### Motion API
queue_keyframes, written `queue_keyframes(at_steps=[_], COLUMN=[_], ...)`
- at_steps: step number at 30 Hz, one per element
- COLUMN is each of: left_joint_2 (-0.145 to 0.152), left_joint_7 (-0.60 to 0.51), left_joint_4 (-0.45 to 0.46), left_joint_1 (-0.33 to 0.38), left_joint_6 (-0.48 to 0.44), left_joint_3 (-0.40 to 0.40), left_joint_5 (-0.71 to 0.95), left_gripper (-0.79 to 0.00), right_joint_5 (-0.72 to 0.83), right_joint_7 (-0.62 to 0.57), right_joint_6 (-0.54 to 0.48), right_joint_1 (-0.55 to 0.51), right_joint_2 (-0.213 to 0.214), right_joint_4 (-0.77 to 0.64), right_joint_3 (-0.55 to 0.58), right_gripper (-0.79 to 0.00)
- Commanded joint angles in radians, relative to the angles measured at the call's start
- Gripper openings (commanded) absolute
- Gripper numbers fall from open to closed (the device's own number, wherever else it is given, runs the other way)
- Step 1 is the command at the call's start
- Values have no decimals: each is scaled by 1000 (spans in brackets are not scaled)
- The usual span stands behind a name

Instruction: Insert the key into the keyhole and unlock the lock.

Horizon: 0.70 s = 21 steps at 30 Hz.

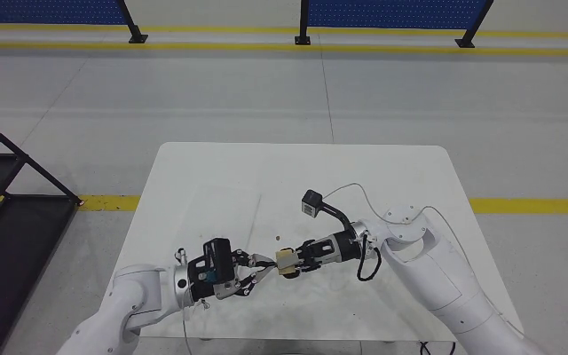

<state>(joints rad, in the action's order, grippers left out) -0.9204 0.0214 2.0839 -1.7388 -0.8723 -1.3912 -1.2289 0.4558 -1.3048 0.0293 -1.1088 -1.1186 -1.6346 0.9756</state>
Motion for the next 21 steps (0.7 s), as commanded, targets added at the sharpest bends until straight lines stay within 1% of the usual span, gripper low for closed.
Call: queue_keyframes(at_steps=[1, 21], left_joint_2=[0, 3], left_joint_7=[3, 55], left_joint_4=[5, 33], left_joint_1=[-4, -36], left_joint_6=[3, 44], left_joint_3=[-1, -7], left_joint_5=[-15, -120], left_gripper=[-785, -785], right_joint_5=[0, 0], right_joint_7=[0, 0], right_joint_6=[0, 0], right_joint_1=[0, 0], right_joint_2=[0, 0], right_joint_4=[0, 0], right_joint_3=[0, 0], right_gripper=[-785, -785])
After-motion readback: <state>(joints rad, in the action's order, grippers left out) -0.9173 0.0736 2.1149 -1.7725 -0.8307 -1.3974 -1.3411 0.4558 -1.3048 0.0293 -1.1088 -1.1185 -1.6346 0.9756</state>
